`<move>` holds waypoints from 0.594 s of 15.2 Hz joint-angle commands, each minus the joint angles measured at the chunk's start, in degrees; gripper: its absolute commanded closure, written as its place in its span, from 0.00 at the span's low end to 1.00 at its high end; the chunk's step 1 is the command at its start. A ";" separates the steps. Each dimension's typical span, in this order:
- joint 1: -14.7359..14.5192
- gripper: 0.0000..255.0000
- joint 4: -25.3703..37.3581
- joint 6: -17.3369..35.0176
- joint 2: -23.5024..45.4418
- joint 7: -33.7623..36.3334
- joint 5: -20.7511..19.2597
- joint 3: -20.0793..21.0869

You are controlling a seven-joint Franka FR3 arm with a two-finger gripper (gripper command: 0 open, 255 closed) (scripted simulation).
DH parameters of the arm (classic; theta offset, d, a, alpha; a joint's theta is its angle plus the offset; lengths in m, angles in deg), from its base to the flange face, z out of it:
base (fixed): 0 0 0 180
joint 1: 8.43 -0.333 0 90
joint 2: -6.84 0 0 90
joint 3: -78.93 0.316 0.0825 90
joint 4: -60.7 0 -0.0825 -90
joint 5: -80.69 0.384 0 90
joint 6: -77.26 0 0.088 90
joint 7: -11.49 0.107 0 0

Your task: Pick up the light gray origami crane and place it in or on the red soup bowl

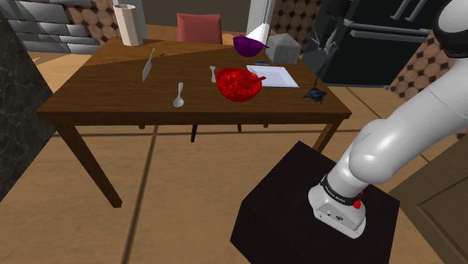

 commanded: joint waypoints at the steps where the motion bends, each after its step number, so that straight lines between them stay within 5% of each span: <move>1: -0.51 1.00 0.10 -0.28 -0.25 1.55 0.23 1.03; 9: -4.32 1.00 -3.08 1.92 -2.02 13.41 2.24 8.97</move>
